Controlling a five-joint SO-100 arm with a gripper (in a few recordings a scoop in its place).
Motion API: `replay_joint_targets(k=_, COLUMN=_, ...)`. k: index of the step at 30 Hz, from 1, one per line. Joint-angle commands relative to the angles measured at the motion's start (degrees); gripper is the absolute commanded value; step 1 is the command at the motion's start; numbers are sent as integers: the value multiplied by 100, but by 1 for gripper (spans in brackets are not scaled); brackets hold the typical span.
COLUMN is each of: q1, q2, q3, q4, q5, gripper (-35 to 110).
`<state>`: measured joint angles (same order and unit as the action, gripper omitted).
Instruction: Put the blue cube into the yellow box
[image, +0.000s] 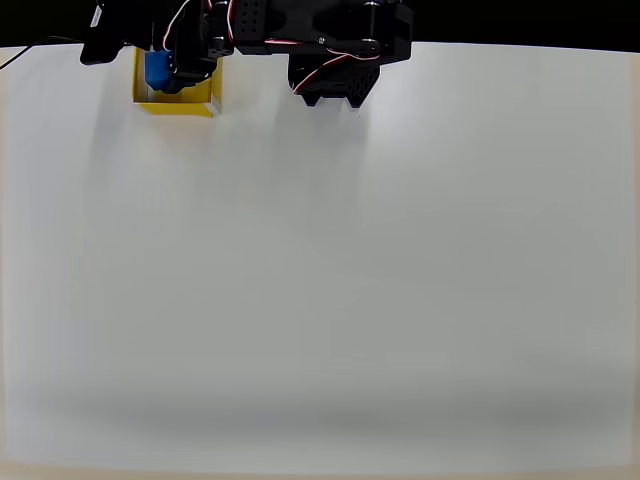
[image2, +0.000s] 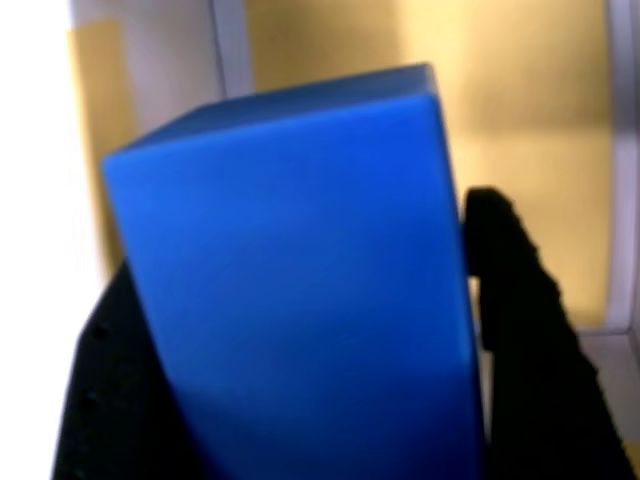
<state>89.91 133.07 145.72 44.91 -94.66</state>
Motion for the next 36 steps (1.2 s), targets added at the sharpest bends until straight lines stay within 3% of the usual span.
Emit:
replay_joint_targets(k=1, q1=185, q2=185, q3=70, q4=-308, q5=-44, gripper=15)
replay_joint_targets(k=7, q1=185, q2=272, q3=642, q4=-686, q5=-70, gripper=15)
replay_joint_targets(k=17, q1=229, q2=334, q3=1020, q4=-984, q5=9, gripper=35)
replay_joint_targets(k=25, q1=352, q2=562, q3=1037, q4=-958, q5=-220, gripper=39)
replay_joint_targets(k=36, q1=686, q2=1441, q3=-598, q4=1160, q5=-598, gripper=40)
